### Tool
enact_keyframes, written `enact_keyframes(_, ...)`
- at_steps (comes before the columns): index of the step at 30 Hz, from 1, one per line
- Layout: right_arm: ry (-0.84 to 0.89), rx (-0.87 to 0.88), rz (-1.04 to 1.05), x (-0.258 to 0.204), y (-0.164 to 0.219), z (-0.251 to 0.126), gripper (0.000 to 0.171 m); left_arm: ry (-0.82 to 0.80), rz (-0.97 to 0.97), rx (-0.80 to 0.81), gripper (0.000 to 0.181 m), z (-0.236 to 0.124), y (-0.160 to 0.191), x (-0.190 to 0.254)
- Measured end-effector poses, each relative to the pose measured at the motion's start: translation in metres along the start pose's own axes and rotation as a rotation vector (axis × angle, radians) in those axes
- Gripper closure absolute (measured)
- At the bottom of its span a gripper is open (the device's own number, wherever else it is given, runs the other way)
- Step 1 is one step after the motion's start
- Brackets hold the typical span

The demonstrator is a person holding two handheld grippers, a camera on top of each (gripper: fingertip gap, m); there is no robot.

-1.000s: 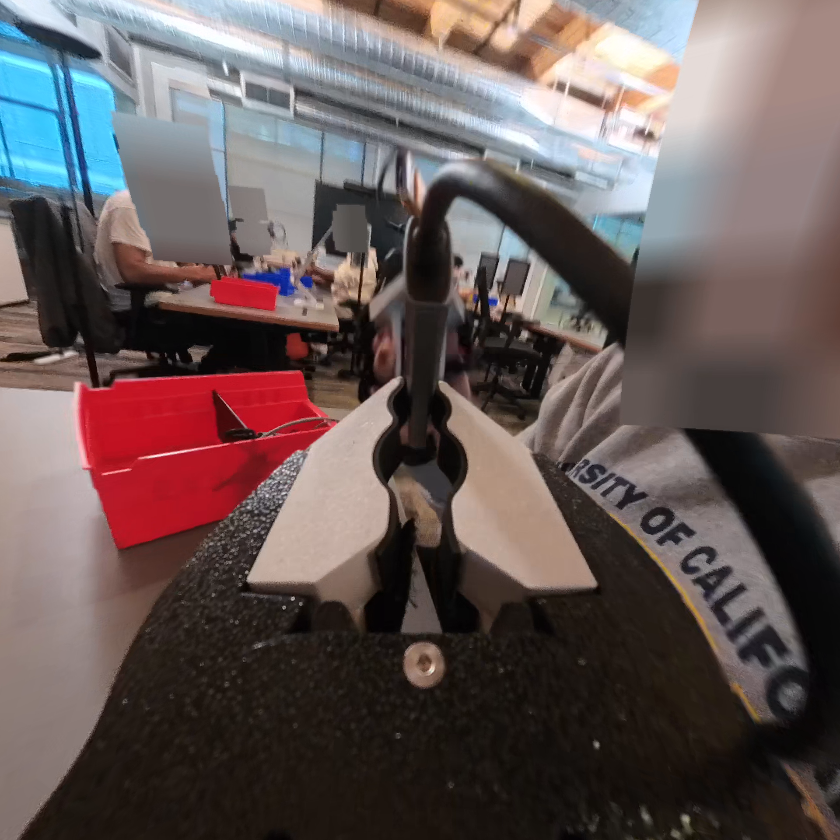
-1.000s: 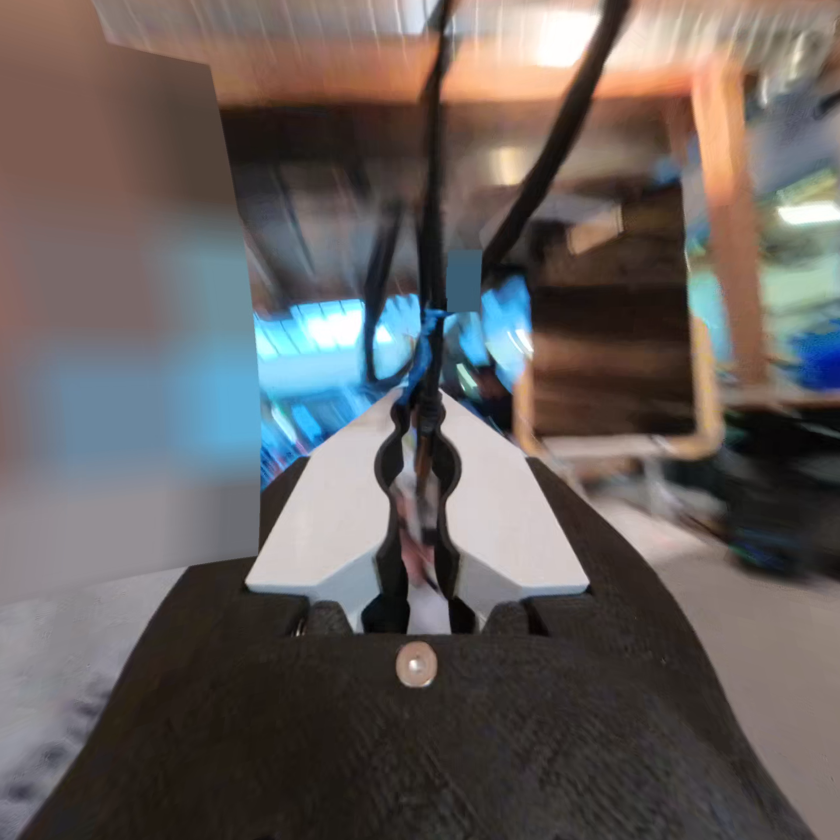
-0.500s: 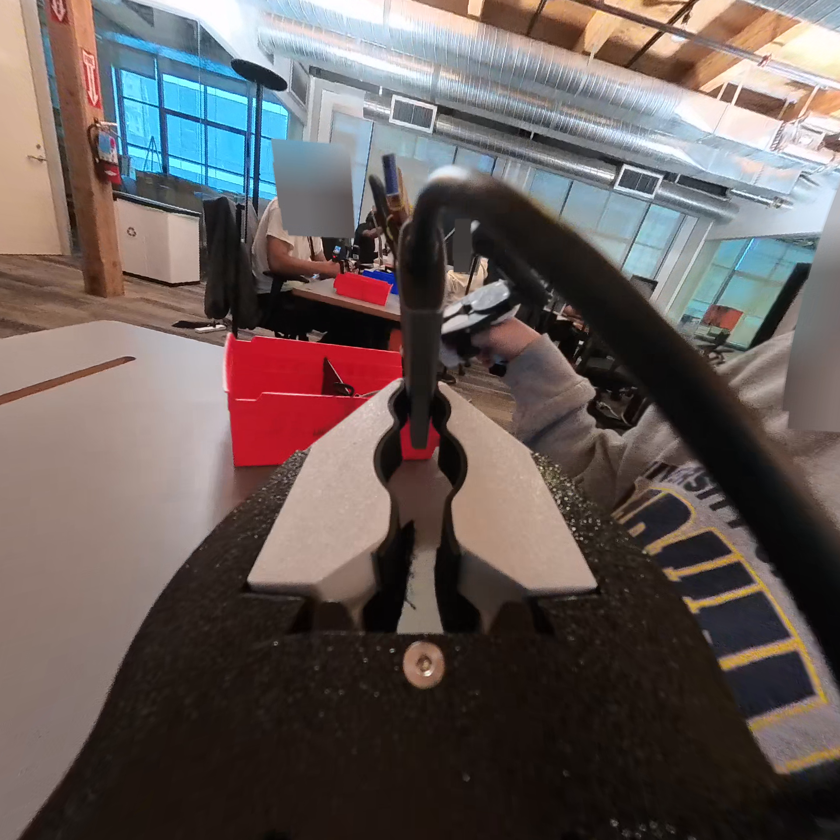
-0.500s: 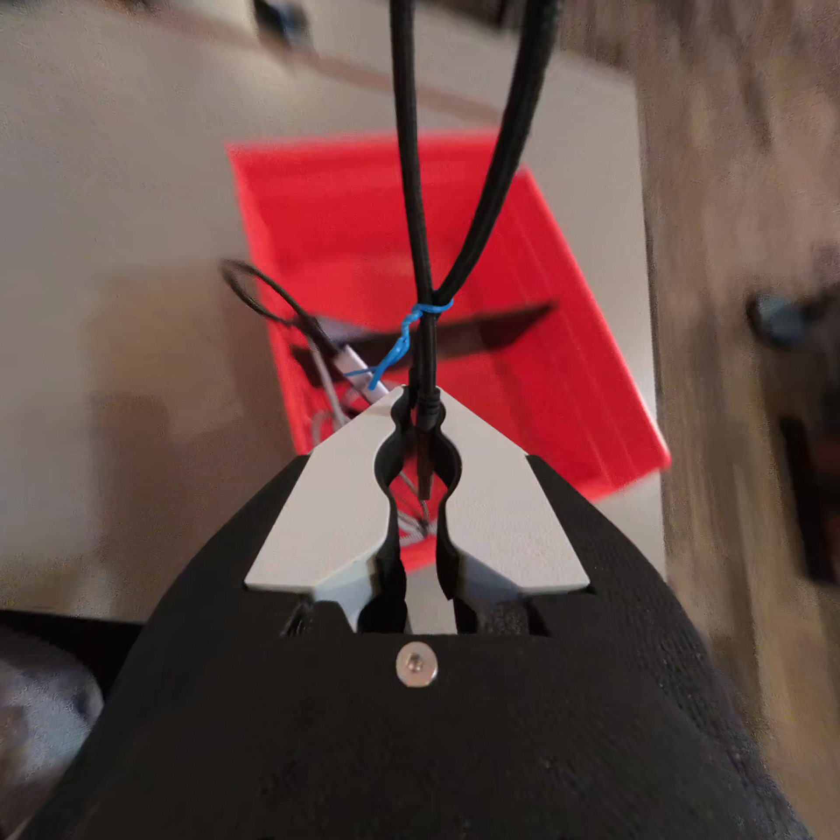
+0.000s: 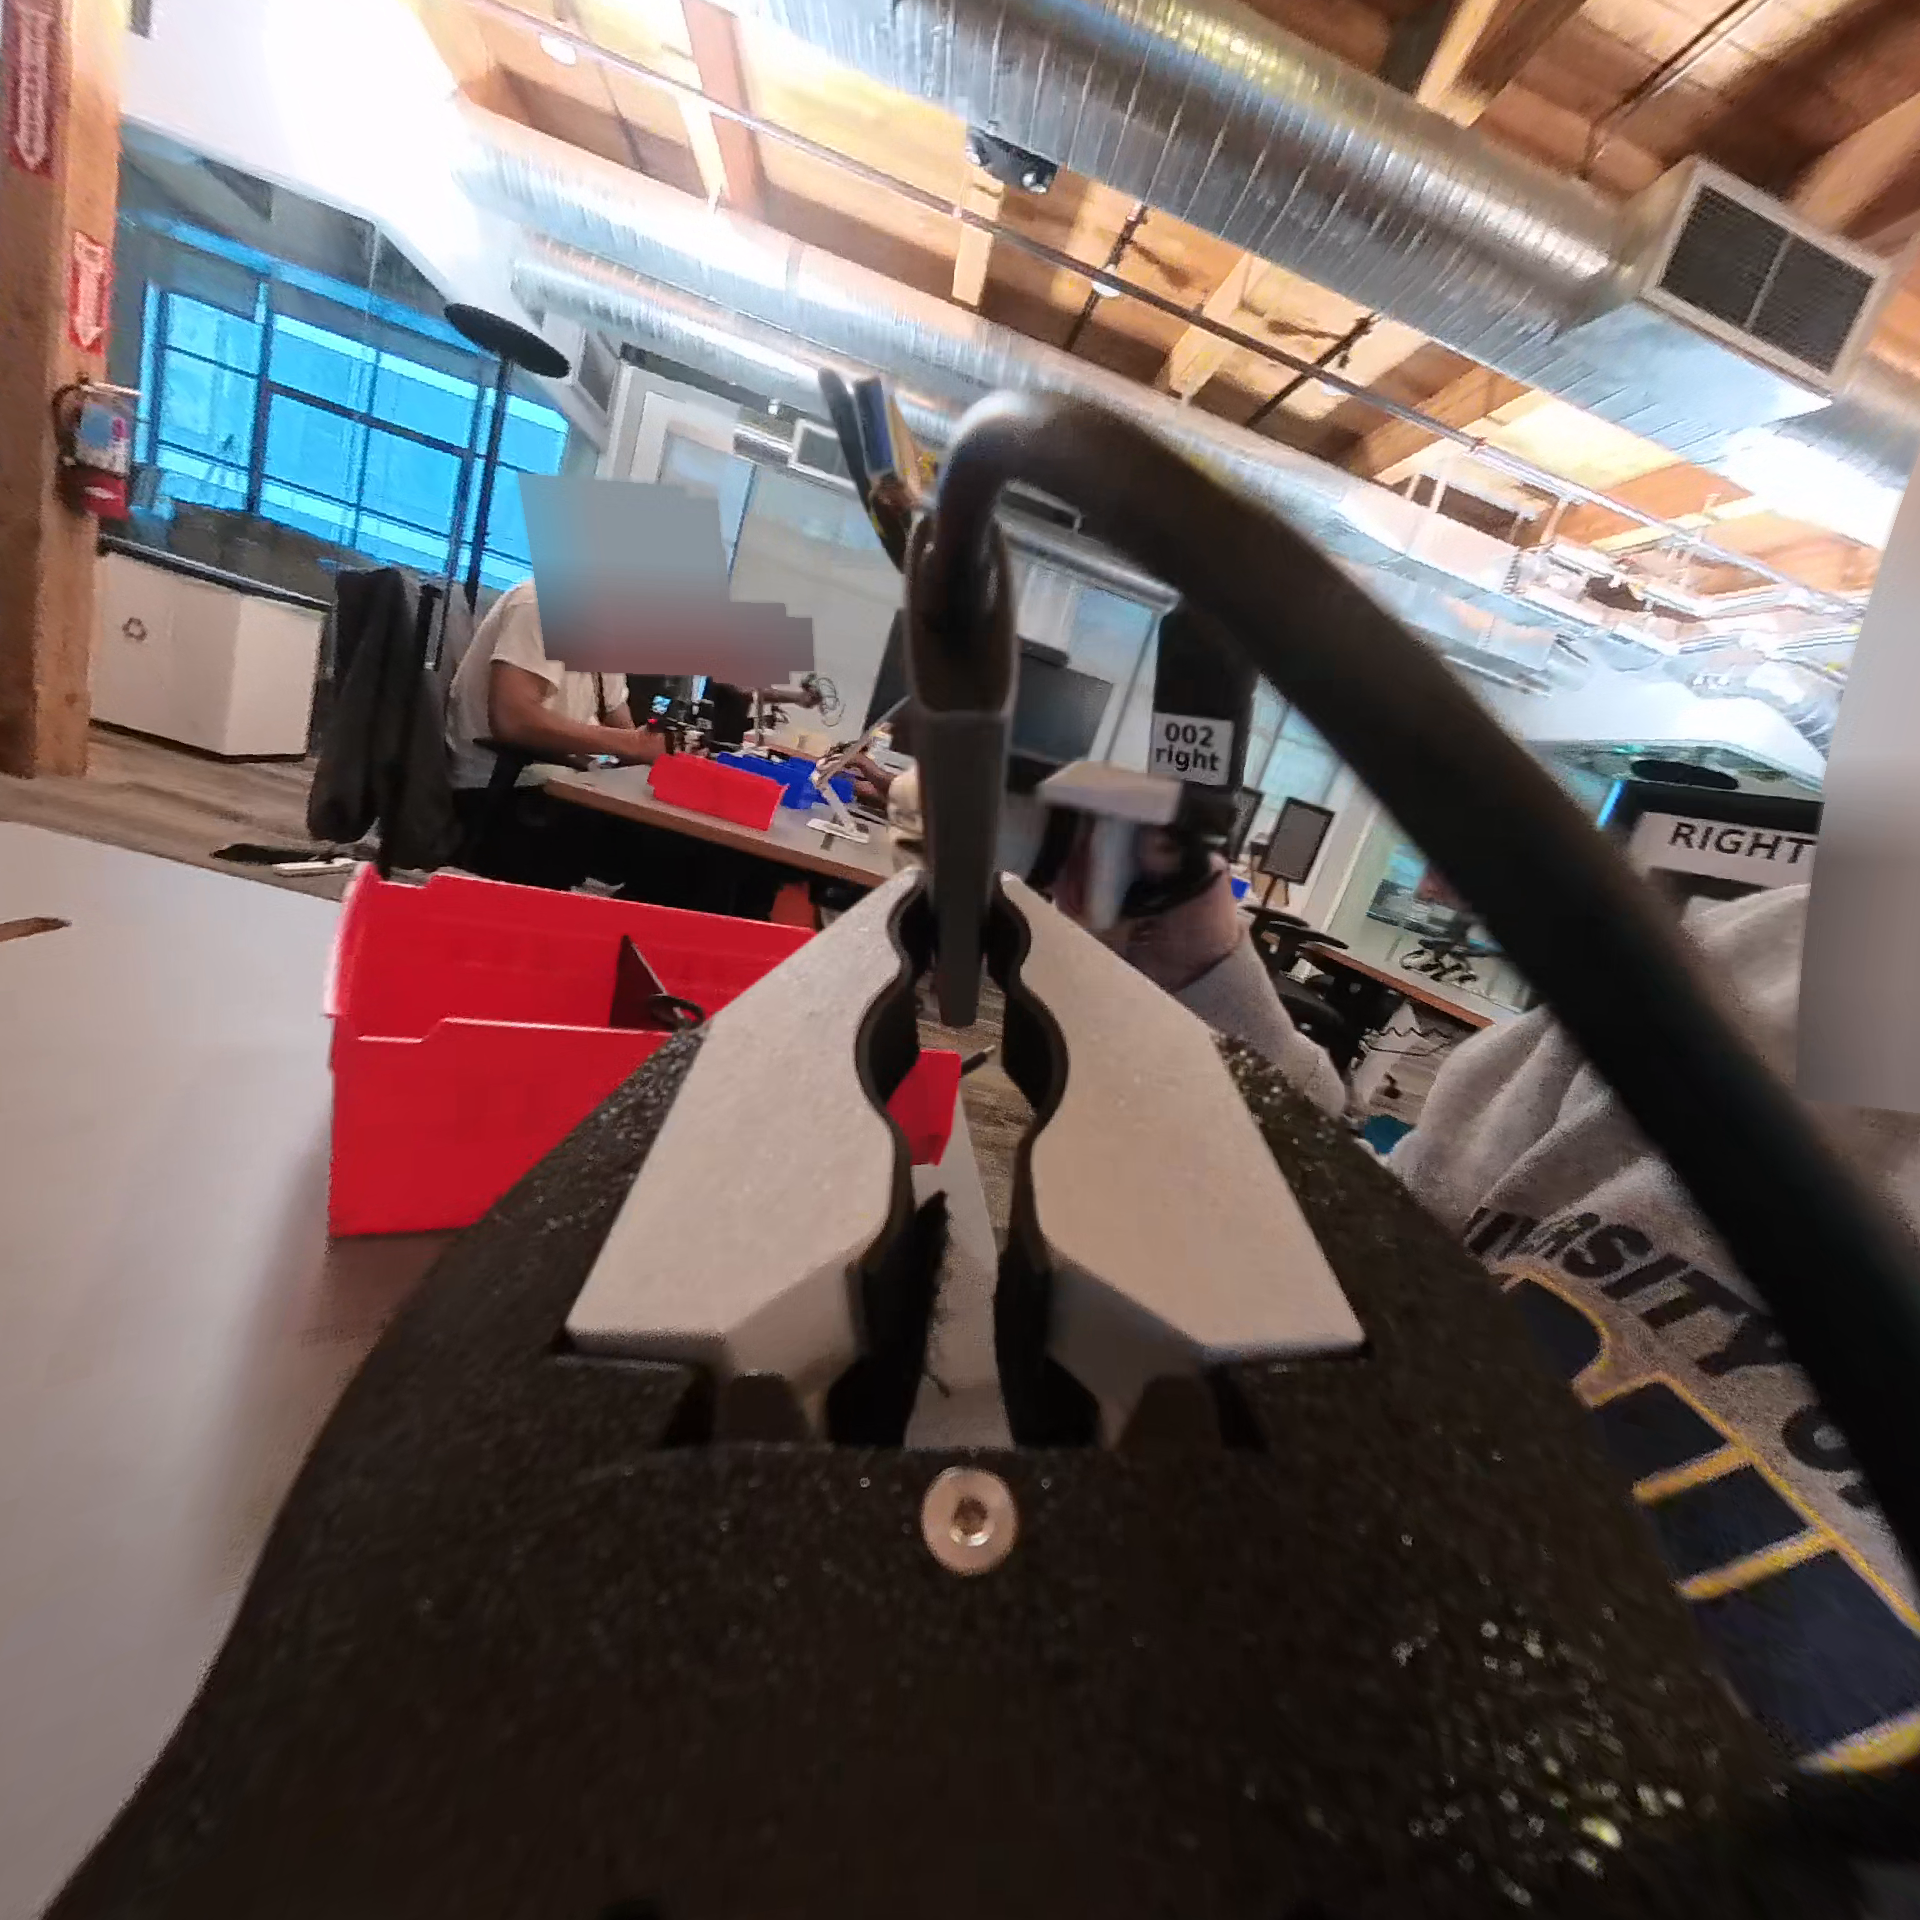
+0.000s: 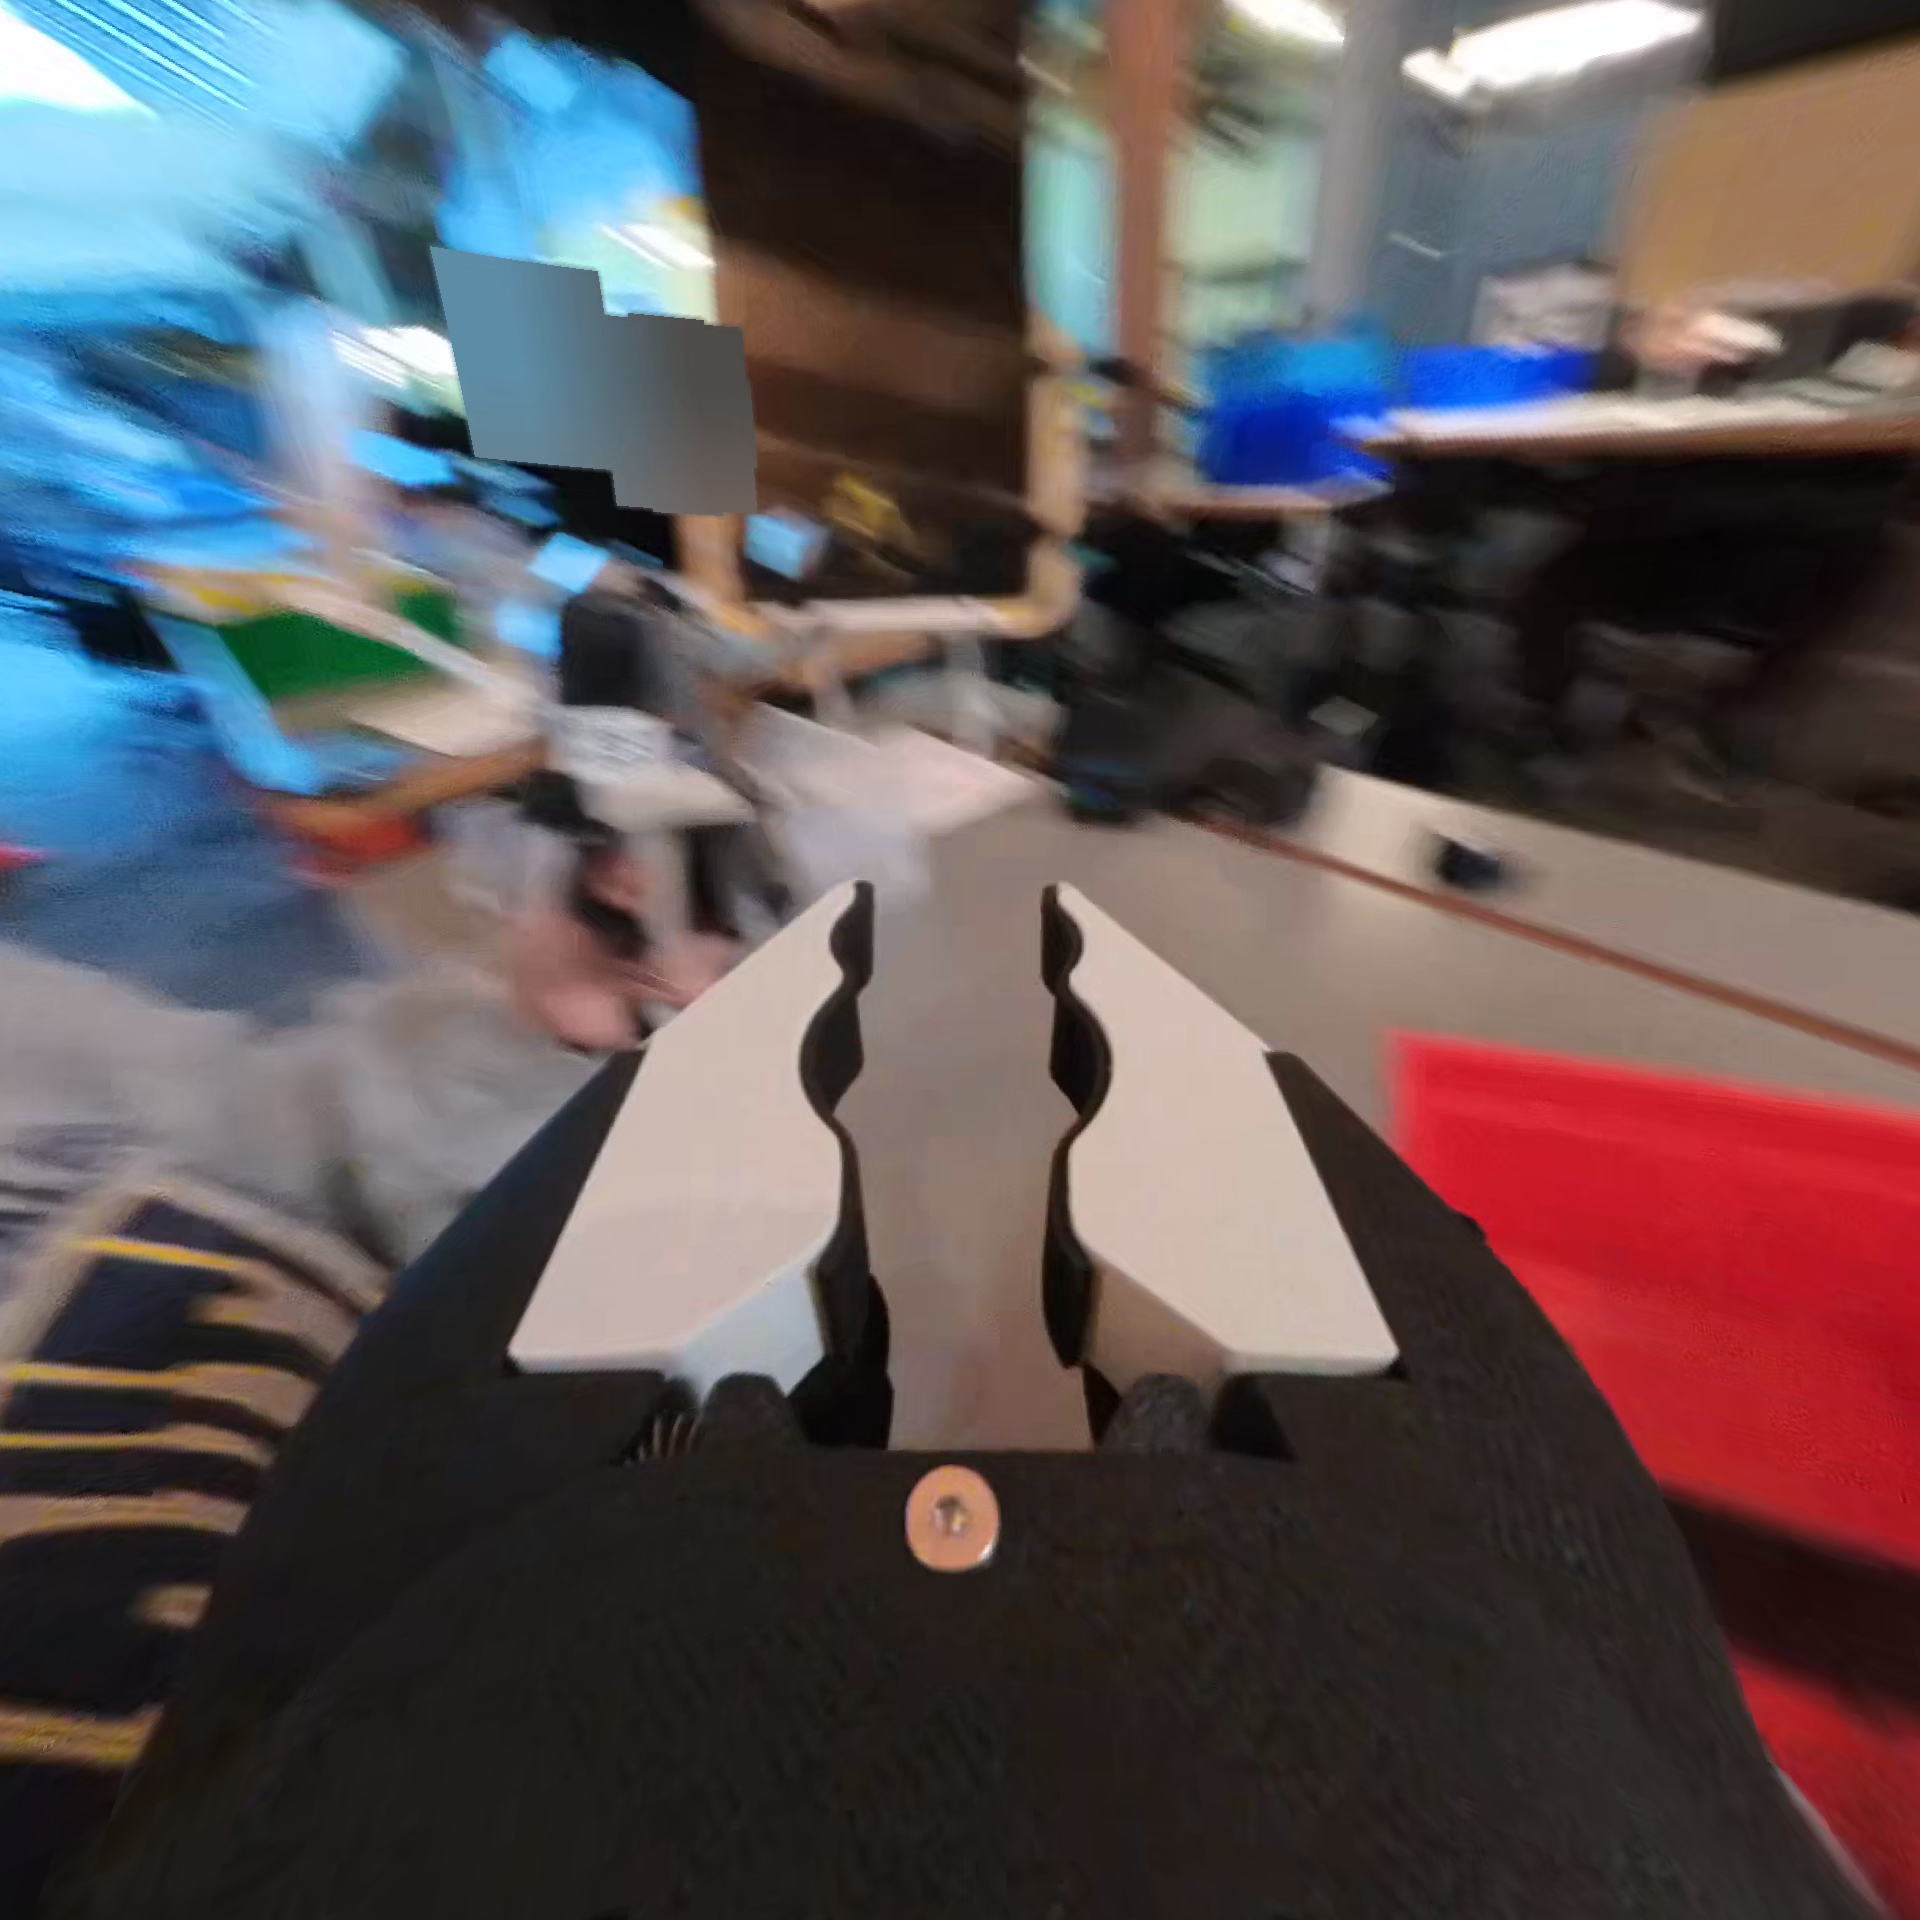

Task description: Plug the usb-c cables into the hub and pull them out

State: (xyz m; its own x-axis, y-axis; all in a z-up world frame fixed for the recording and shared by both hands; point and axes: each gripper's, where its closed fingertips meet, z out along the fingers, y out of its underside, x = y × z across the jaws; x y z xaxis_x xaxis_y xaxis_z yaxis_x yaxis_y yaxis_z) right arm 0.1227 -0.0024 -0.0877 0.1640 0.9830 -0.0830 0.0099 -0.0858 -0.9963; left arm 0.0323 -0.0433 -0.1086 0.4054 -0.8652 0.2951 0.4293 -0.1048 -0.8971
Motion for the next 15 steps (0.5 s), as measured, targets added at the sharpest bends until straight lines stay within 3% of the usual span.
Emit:
enact_keyframes(2,-0.154,-0.014,0.009,-0.037,0.002,0.027,0.138,0.023,0.002,-0.023,0.173,0.006,0.006,0.003)
enact_keyframes(8,-0.298,-0.026,0.107,-0.062,0.011,0.071,0.136,0.083,0.029,-0.142,0.173,0.019,0.029,0.017)
enact_keyframes(10,-0.349,-0.04,0.134,-0.067,0.016,0.075,0.146,0.082,0.043,-0.174,0.173,0.02,0.035,0.019)
enact_keyframes(12,-0.35,-0.028,0.141,-0.065,0.016,0.075,0.165,0.103,0.04,-0.179,0.174,0.02,0.035,0.023)
enact_keyframes(15,-0.397,-0.009,0.183,-0.069,0.015,0.073,0.167,0.113,0.038,-0.179,0.173,0.02,0.034,0.025)
